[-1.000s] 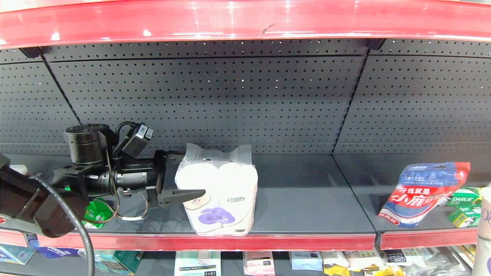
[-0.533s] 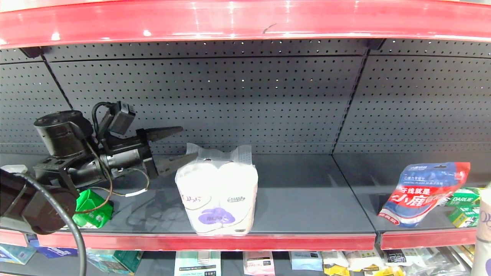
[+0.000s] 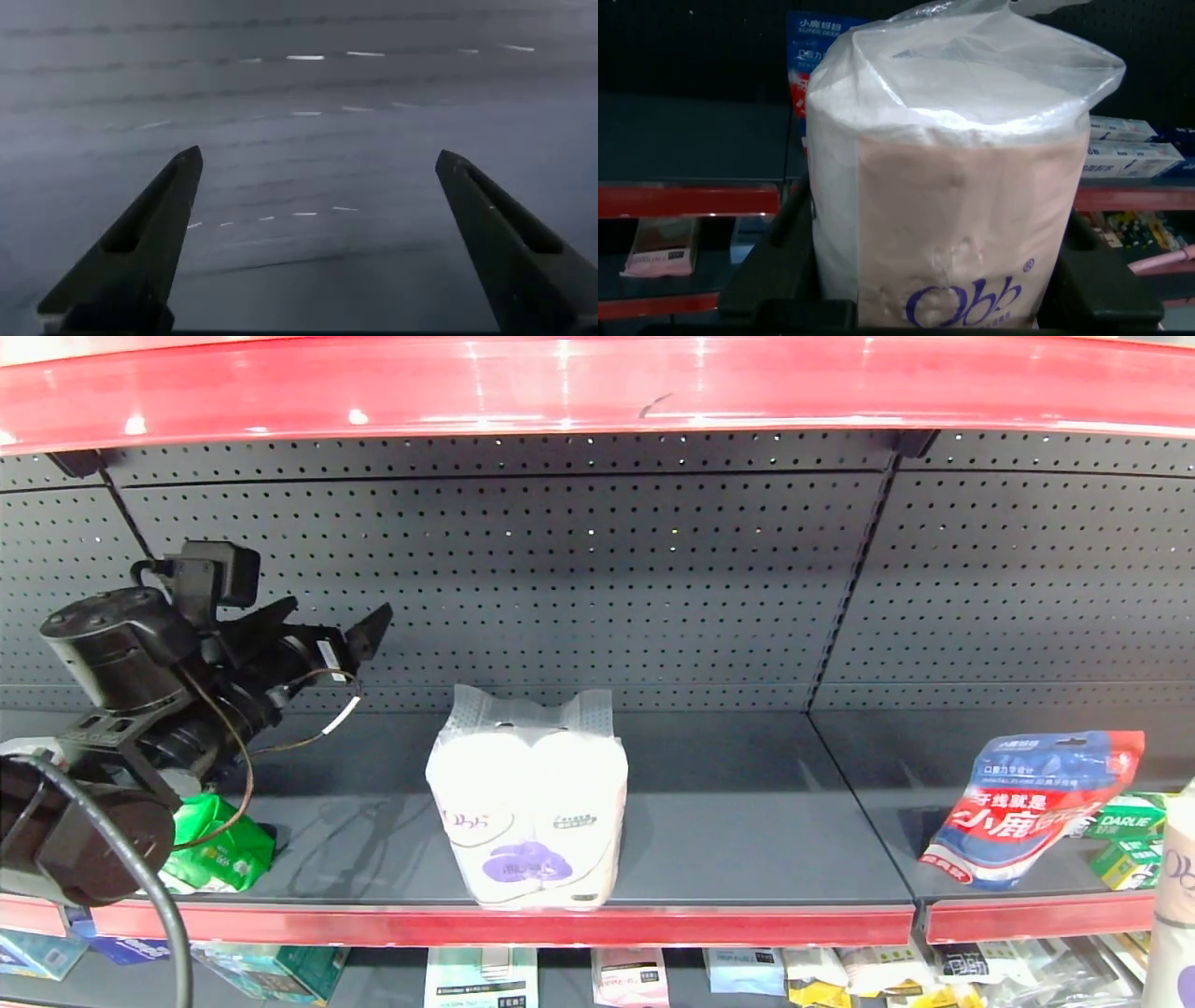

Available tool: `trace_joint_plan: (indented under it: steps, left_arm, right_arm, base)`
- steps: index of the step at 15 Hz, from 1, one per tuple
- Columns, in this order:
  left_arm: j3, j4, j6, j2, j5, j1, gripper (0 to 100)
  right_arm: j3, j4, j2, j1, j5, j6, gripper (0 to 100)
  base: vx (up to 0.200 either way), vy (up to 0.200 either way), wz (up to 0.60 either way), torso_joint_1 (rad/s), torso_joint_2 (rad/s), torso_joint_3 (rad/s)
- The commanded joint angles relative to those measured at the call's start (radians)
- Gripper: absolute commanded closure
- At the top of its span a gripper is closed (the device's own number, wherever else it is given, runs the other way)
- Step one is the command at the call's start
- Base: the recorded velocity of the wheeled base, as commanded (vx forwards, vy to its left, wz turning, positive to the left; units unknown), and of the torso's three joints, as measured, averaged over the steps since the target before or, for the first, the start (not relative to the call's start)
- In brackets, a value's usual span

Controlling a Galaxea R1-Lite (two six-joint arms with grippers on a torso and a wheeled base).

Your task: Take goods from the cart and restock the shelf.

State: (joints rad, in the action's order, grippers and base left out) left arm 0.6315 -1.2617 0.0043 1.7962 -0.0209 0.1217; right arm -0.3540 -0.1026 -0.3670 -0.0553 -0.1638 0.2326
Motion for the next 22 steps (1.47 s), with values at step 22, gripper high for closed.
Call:
trace_joint_plan:
  steps: [22]
  left_arm:
    - [-0.463, 1.519, 0.204, -1.704, 0.234, 0.01, 0]
  right_arm:
    - [-0.103, 0.009, -0.125, 0.043, 0.245, 0.005, 100]
  base:
    - [0.0, 0.0, 0.0, 0.0, 0.0, 0.0]
